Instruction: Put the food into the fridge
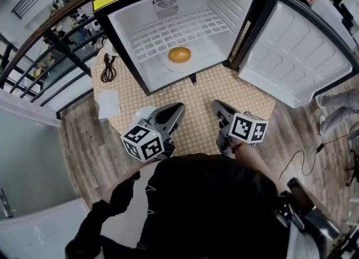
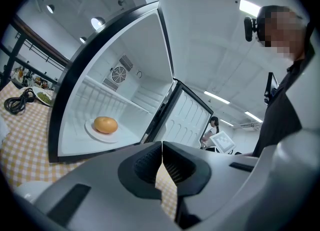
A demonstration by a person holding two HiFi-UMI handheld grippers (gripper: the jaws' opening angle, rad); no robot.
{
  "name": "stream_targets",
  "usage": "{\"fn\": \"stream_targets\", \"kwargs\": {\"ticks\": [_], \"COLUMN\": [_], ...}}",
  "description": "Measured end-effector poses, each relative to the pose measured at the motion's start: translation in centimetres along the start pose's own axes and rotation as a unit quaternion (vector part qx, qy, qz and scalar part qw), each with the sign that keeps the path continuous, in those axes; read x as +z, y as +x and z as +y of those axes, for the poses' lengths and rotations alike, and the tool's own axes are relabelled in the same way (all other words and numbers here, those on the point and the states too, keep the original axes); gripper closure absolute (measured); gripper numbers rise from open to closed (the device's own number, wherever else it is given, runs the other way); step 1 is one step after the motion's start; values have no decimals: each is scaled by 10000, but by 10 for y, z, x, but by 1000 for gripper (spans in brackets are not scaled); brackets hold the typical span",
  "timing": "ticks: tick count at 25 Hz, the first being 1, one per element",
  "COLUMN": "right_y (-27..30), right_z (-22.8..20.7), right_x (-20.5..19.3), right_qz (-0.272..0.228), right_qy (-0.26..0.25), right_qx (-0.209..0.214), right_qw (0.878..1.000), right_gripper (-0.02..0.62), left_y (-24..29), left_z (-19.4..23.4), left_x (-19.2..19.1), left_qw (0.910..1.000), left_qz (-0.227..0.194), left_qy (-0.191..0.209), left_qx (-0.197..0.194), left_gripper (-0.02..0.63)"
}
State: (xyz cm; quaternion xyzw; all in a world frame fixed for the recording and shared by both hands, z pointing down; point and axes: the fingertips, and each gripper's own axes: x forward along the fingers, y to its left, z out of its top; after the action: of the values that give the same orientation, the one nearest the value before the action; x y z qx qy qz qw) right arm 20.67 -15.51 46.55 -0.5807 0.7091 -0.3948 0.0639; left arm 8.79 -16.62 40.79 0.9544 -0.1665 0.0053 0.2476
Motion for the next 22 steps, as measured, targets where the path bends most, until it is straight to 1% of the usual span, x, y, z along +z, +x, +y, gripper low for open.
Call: {"fn": "stream_targets", "kwargs": {"ticks": [3,9,22], "right_y": [0,-3,-3], "right_z": [0,-3,-3], "right_x": [-3,-2,-8], "right_qz": [38,-7,106], "right_qy": [3,101,-18], "right_qx": [29,-56,-86], "right_qw": [10000,9999,9999], "right_gripper": [580,580,580], "left_y": [0,0,-1], "left_z": [-1,-3,-4], "left_x": [0,-2,-4], "left_qw": [10000,10000,10000], "left_qz": [-14,-20,-29], "left_qy": [12,6,13], "left_qx": [-13,-33,-30], "left_gripper": [589,589,590]}}
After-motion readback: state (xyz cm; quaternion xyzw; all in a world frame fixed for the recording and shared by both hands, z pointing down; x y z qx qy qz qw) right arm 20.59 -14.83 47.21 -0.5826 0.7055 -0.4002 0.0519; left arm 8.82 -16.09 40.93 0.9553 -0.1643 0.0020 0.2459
